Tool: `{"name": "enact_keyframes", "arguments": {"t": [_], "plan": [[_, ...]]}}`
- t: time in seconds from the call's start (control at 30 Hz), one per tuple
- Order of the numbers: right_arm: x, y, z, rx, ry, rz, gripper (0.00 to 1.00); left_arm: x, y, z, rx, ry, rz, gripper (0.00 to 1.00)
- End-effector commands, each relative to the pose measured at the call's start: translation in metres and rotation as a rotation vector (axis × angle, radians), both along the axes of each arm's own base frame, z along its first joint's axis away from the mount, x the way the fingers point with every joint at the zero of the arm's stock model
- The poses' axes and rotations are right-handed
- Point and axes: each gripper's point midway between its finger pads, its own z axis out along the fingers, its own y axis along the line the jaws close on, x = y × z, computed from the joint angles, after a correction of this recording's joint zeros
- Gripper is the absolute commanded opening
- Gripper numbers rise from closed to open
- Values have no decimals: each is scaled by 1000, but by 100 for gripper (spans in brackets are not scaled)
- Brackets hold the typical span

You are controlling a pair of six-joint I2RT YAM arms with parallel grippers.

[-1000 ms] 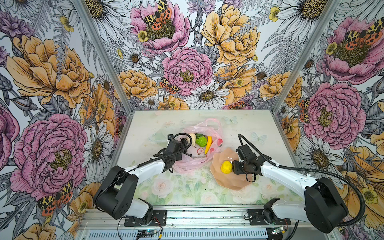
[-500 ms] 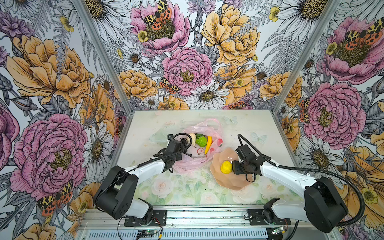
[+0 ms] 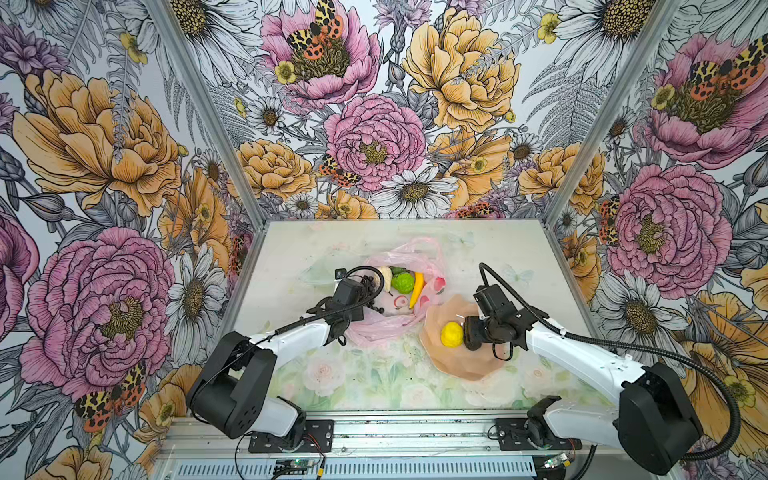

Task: Take the fake fruits out of the plastic bag
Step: 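Carry the avocado with the right gripper into the pink bowl beside the lemon, then open the right gripper to release the avocado in the bowl, then move the right gripper into the bag and grasp the green custard apple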

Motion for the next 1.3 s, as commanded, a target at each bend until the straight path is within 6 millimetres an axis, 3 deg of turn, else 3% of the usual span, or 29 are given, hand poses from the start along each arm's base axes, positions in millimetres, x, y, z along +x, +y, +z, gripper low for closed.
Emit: {"name": "enact_keyframes", "arguments": {"t": [0.0, 0.2, 0.37, 0.53, 0.7, 1.0, 1.27], "plan": [[13, 2, 39, 21, -98, -3, 64, 6, -2, 9, 19, -28, -6, 30], [39, 26, 83, 72, -199, 19, 64, 6, -5, 8, 16, -24, -13, 29], [72, 76, 100, 132, -265, 98, 66, 6, -6, 8, 19, -23, -14, 29], [104, 126, 91, 132, -282, 197, 69, 6, -6, 7, 23, -19, -14, 29], [130, 159, 70, 92, -294, 298, 74, 6, -7, 5, 13, -17, -17, 30], [157, 180, 31, 11, -280, 392, 75, 6, -10, 7, 12, -17, -26, 29], [176, 191, 13, -37, -295, 432, 77, 6, -9, 8, 17, -20, -25, 30]]}}
